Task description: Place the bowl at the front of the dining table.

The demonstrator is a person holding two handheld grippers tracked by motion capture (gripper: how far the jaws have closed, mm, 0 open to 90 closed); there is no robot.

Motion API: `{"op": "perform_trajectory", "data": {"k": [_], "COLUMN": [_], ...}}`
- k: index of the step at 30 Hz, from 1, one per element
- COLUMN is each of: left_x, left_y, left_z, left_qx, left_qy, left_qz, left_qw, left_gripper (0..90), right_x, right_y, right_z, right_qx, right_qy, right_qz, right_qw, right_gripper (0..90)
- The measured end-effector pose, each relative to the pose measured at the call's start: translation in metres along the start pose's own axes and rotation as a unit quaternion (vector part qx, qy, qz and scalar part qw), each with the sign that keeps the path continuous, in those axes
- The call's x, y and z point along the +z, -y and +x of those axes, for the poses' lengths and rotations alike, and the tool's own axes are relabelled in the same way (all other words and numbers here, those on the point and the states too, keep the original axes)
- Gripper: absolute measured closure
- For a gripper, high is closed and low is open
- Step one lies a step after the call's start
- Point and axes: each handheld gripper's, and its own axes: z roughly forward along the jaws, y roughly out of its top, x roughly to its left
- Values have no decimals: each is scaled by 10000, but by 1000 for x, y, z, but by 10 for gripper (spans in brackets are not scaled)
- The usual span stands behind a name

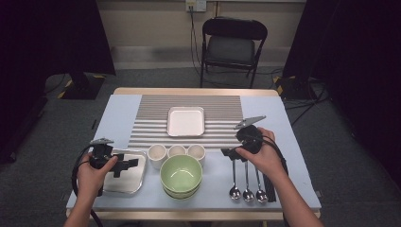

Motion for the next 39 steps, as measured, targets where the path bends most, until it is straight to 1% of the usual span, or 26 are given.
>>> {"op": "perform_trajectory", "data": {"k": [4, 10, 13, 14, 16, 27, 28, 29, 37, 39], "left_x": [0, 0, 0, 0, 0, 0, 0, 0, 0, 0], "left_y": [-1, 0, 0, 0, 0, 0, 0, 0, 0, 0], "left_z": [1, 0, 0, 0, -1, 0, 0, 0, 0, 0], "left_qx": [45, 10, 46, 29, 61, 33, 57, 60, 64, 65], "left_qy": [-5, -16, -15, 0, -24, -19, -6, -9, -10, -28], "left_qz": [8, 6, 18, 25, 48, 8, 16, 19, 23, 24], "left_qw": [10000, 10000, 10000, 10000, 10000, 10000, 10000, 10000, 10000, 10000], "left_gripper": [201, 201, 201, 201, 201, 199, 199, 199, 198, 197], "right_x": [3, 4, 3, 3, 2, 6, 7, 8, 10, 11], "right_y": [-3, -7, -8, -9, -10, -16, -17, -18, -24, -25], "right_z": [4, 7, 7, 8, 8, 16, 17, 18, 24, 25], "right_qx": [-43, -66, -8, 5, -22, -150, -158, -165, -226, -229], "right_qy": [-58, -92, -199, -223, -206, -225, -213, -262, -279, -320], "right_qz": [-6, -18, -58, -74, -65, -28, -19, -40, -22, -49], "right_qw": [10000, 9999, 9998, 9997, 9998, 9996, 9996, 9995, 9994, 9992], "right_gripper": [165, 165, 165, 165, 164, 165, 166, 167, 168, 169]}}
